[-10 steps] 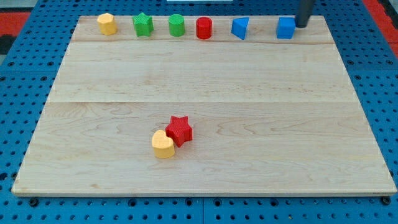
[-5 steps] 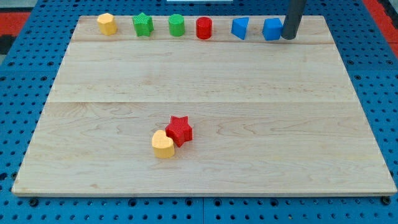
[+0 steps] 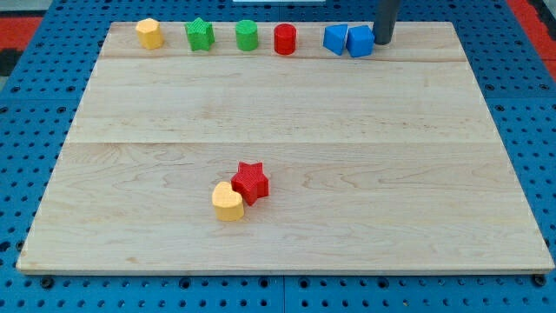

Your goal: Push the blue cube into the blue triangle

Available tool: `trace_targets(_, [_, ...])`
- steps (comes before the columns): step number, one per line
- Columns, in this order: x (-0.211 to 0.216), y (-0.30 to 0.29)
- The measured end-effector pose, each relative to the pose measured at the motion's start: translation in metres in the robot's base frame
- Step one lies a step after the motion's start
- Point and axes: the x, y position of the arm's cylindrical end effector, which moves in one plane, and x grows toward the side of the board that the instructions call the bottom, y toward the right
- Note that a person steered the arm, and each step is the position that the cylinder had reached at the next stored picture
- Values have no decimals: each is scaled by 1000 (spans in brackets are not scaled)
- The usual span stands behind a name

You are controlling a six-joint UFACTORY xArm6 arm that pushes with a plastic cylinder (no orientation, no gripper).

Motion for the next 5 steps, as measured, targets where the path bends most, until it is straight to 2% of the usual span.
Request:
trace_targets(1, [20, 0])
trace_targets(3, [20, -10])
trace_targets(4, [13, -35])
trace_targets(5, [17, -21])
